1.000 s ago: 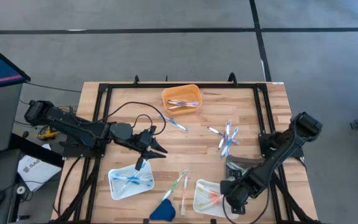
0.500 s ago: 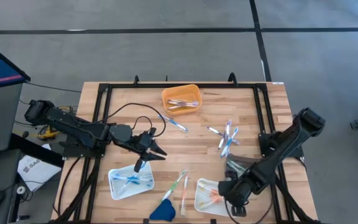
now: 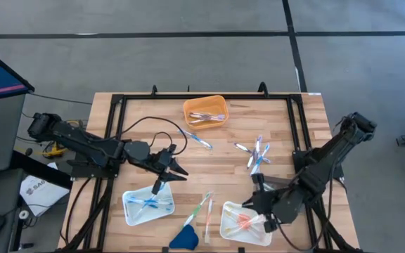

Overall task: Pick & Place Toothbrushes
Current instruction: Put the blue toothbrush into left white bin

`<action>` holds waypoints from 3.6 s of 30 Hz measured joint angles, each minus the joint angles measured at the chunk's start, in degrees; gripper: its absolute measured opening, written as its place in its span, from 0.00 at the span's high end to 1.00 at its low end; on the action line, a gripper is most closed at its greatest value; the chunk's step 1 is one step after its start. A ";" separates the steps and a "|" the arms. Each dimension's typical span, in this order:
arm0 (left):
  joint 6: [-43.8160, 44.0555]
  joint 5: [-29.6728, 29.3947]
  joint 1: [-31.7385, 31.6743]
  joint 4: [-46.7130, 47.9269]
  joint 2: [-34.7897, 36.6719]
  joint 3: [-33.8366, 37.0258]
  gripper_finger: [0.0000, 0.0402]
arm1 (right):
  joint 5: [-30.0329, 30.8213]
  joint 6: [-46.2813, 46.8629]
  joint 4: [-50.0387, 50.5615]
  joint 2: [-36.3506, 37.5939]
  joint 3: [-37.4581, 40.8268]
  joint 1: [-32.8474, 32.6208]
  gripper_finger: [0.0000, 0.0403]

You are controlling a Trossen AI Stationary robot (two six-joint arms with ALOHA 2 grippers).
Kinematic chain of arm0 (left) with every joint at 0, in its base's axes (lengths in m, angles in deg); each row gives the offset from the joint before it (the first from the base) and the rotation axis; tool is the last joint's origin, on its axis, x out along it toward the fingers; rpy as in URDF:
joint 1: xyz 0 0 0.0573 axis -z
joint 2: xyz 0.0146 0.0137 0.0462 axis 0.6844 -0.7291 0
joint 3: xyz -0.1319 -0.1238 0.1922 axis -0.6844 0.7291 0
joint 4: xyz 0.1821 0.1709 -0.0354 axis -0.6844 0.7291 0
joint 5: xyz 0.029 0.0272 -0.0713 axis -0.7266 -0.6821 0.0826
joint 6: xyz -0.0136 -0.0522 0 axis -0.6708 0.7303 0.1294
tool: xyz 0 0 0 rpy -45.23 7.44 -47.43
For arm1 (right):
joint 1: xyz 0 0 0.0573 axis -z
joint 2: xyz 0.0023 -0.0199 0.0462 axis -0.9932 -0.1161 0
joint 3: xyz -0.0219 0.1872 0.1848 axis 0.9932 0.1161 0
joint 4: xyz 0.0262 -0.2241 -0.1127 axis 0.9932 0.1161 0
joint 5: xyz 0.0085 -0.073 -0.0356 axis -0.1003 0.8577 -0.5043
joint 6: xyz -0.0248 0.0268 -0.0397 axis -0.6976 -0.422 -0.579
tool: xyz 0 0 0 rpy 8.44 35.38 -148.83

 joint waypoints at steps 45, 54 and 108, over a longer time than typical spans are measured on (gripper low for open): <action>8.42 -11.38 -27.58 -1.06 -11.98 2.14 0.81 | -19.81 -31.32 -51.02 31.93 29.94 44.77 0.97; 20.28 -22.03 -31.00 1.02 -19.12 0.94 0.81 | -19.83 -34.04 -45.56 30.56 29.96 46.72 0.97; 18.98 -18.81 -18.99 18.66 -21.42 -5.84 1.00 | -19.84 -34.01 -41.11 29.87 29.96 46.77 0.97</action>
